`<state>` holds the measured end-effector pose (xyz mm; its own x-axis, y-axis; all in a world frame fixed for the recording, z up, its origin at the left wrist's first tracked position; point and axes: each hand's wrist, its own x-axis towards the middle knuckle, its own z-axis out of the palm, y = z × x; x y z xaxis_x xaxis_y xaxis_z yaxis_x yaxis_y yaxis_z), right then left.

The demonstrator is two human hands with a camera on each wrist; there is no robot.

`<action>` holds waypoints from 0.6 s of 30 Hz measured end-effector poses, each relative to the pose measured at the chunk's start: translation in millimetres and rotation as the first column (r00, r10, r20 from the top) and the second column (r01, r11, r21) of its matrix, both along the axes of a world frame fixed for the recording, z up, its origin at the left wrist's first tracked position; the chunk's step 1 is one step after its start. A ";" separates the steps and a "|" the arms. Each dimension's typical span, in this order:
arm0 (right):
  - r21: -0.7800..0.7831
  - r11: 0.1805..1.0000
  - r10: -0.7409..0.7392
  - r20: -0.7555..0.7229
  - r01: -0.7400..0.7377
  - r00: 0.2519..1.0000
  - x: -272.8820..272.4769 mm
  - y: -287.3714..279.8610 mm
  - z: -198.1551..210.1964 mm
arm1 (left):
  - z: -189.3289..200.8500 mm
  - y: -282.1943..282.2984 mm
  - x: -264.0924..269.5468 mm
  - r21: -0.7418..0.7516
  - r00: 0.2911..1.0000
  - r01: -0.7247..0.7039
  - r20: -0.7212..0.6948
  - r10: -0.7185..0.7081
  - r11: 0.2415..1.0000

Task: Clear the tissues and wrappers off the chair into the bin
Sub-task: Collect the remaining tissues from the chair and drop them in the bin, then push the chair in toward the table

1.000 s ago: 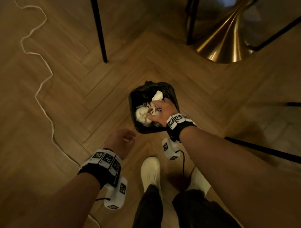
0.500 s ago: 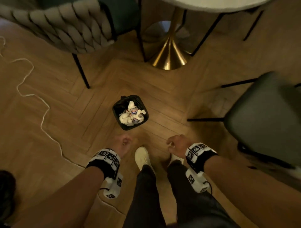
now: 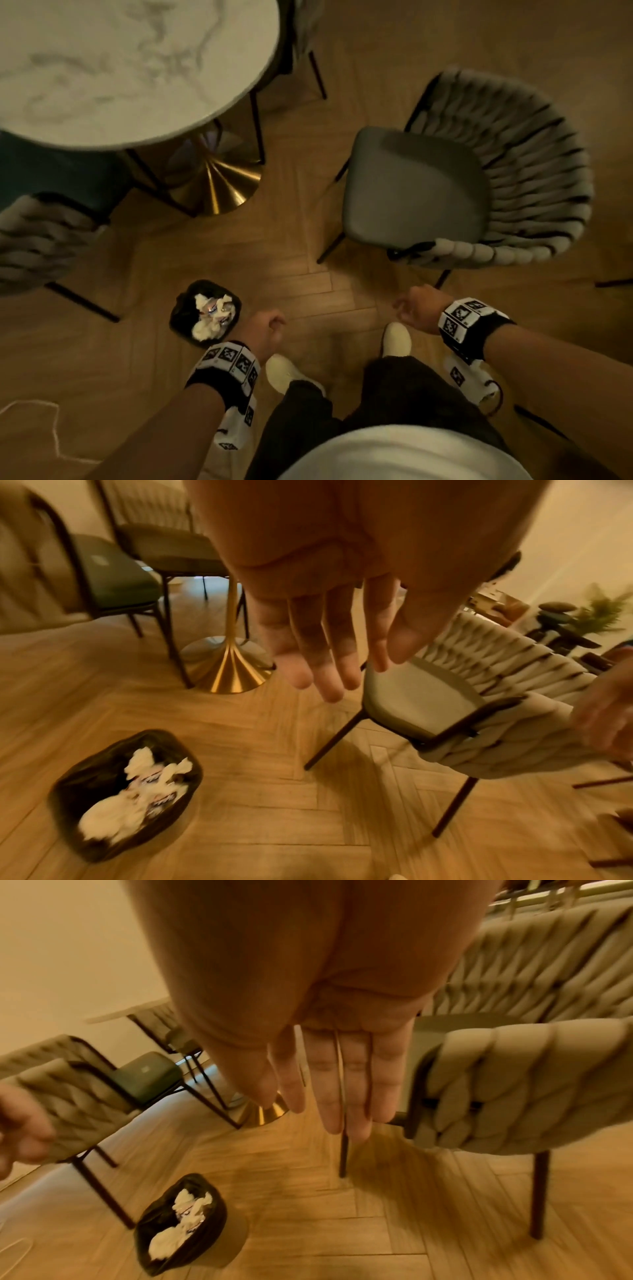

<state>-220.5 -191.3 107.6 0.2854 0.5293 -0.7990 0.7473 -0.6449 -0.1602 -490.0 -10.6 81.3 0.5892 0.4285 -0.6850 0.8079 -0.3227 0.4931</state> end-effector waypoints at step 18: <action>0.163 0.987 0.015 -0.018 -0.012 1.000 236.0 -176.5 23.7 | 39.7 -183.3 239.3 0.016 0.996 0.081 0.021 -0.081 0.997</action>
<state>15.6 -367.8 131.3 0.2634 0.6561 -0.7072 0.7515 -0.5992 -0.2759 -250.7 -193.9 121.0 0.6371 0.3889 -0.6655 0.7679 -0.3945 0.5047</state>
